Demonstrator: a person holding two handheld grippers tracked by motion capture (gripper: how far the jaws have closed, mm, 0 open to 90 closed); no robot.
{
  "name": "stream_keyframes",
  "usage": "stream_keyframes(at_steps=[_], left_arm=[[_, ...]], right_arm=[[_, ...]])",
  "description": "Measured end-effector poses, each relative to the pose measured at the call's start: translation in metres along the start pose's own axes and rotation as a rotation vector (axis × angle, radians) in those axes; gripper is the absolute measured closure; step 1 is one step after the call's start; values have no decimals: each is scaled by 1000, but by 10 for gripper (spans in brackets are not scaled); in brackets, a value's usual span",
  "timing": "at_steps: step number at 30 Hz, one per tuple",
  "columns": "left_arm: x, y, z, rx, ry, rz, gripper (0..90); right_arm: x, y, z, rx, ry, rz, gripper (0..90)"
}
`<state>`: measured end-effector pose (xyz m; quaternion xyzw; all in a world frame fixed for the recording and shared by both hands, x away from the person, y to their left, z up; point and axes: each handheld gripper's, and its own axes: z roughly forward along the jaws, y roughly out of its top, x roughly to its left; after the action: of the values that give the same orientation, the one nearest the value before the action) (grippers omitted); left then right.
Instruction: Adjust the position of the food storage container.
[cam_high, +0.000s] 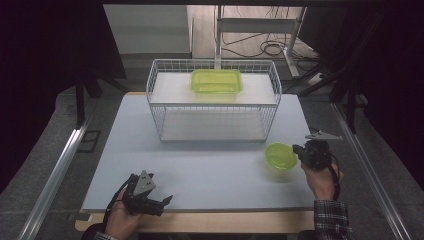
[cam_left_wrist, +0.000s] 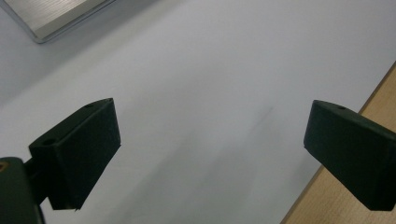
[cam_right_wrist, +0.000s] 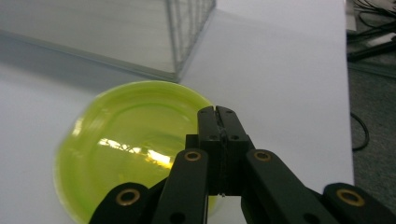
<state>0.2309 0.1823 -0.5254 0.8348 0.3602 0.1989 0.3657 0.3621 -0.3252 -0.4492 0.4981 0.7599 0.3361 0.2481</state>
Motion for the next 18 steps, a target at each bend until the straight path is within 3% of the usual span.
stream_keyframes(at_steps=[3,7,18], left_arm=[[2,0,0,0,-1,-8,38],[2,-1,0,-6,-1,-16,39],[3,-1,0,-7,-5,-23,41]], right_arm=[[-12,-6,8,3,-38,19,893],[-20,-11,13,7,-43,42,893],[-12,-15,21,41,-45,37,891]])
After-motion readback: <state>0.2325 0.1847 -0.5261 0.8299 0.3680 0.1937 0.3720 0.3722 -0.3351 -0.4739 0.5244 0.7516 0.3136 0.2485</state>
